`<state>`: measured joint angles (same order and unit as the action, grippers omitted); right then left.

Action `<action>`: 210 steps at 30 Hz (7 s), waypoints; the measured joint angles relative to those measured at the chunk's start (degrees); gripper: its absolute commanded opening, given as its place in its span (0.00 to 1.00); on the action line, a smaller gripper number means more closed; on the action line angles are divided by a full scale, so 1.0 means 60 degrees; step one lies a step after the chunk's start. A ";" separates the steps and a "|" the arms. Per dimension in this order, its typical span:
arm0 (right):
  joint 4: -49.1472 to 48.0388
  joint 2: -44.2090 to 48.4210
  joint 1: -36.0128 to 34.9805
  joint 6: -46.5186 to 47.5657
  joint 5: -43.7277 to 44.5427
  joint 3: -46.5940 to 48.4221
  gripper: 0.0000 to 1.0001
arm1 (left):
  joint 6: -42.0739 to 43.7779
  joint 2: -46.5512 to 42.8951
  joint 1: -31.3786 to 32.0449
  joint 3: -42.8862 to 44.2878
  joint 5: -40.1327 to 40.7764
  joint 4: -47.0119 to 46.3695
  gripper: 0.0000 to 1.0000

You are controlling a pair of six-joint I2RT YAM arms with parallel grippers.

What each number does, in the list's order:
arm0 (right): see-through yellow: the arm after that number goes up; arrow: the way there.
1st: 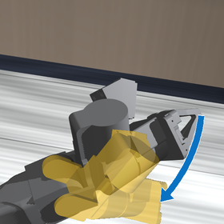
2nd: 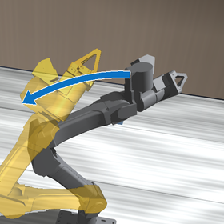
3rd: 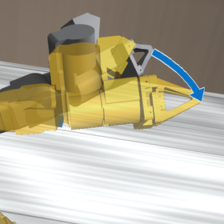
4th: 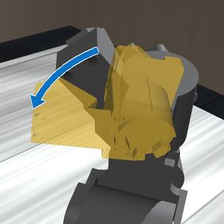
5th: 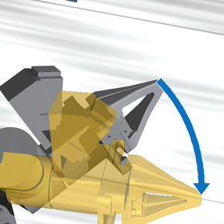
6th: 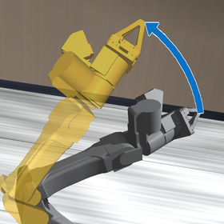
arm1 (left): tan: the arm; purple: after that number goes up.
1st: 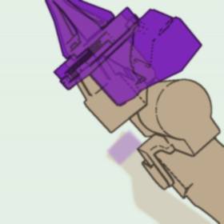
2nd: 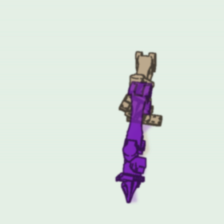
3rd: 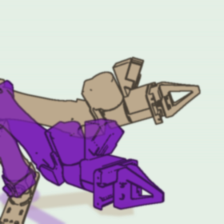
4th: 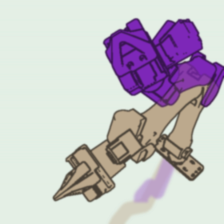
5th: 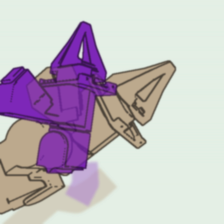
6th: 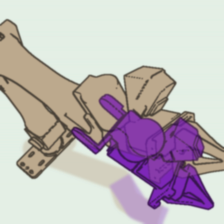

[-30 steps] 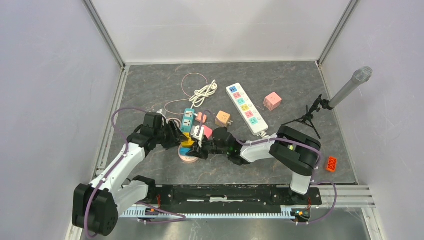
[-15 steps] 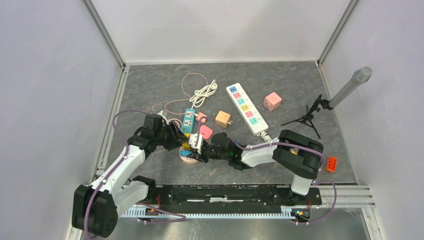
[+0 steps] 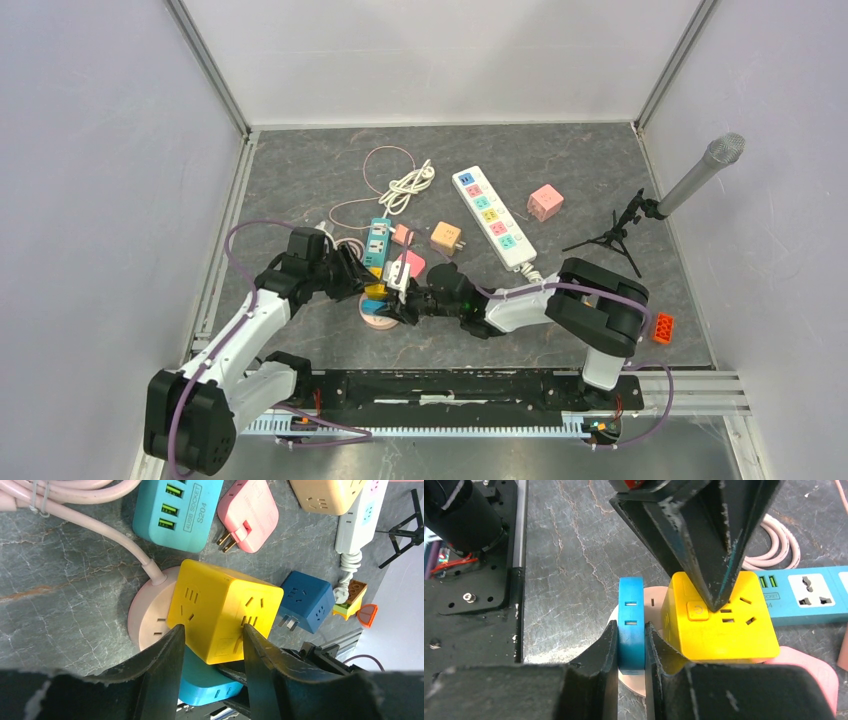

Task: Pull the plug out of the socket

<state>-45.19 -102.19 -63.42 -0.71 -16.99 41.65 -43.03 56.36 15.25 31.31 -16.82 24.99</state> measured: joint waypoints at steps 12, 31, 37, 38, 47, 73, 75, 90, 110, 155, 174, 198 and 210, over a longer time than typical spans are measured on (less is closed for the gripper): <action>0.0102 0.0066 0.0091 -0.0004 0.0095 -0.0091 0.00 | 0.0015 -0.0095 0.0033 0.0758 0.1330 0.1526 0.89; -0.0018 0.0011 0.0350 -0.1308 -0.0229 -0.0095 0.00 | -0.0495 -0.0481 0.0033 -0.0586 0.1082 0.1260 0.46; -0.0138 -0.0025 0.0459 -0.1672 -0.0557 -0.0117 0.00 | -0.0586 0.0590 -0.0033 -0.0911 0.0353 0.0346 0.24; -0.0189 -0.0040 0.0481 -0.1694 -0.0586 -0.0131 0.00 | -0.0572 0.0663 -0.0036 -0.0907 0.0280 0.0240 0.21; -0.1005 -0.0040 0.0579 -0.1067 -0.0663 -0.0648 0.00 | -0.0579 0.0820 -0.0109 -0.0994 -0.0026 -0.0251 0.18; -0.2255 -0.0033 0.1224 -0.2051 -0.1566 -0.1297 0.00 | -0.1162 0.0492 0.0022 -0.1738 -0.0550 -0.1504 0.17; -0.2208 -0.0047 0.1166 -0.1942 -0.1541 -0.1286 0.00 | -0.1162 0.0488 0.0026 -0.1738 -0.0546 -0.1497 0.16; -0.2025 0.0280 0.0914 -0.1264 -0.1395 -0.1479 0.00 | -0.1158 0.0291 0.0106 -0.1727 -0.0546 -0.1180 0.13; -0.1002 0.0328 0.0794 -0.1501 -0.1464 -0.0772 0.00 | -0.1155 0.0149 0.0102 -0.1727 -0.0506 -0.0900 0.12; 0.0291 0.0503 0.0382 -0.0131 -0.0729 -0.0572 0.00 | -0.1177 0.0667 0.0160 -0.1727 -0.1370 -0.0765 0.33; -0.0459 0.0342 0.0739 -0.1024 -0.1151 -0.0714 0.00 | -0.1257 0.0885 0.0244 -0.1767 -0.1206 -0.1279 0.28; -0.0608 0.0521 0.0444 0.0142 -0.1104 -0.0823 0.00 | -0.1264 0.0838 0.0339 -0.1763 -0.0969 -0.1297 0.26; -0.1351 0.2805 0.0882 -0.0714 -0.0940 -0.1118 0.00 | -0.1268 0.0707 0.0379 -0.1708 -0.0882 -0.1253 0.34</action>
<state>-53.30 -85.36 -58.13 -4.99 -22.63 34.94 -50.63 60.60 17.52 21.06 -22.11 17.47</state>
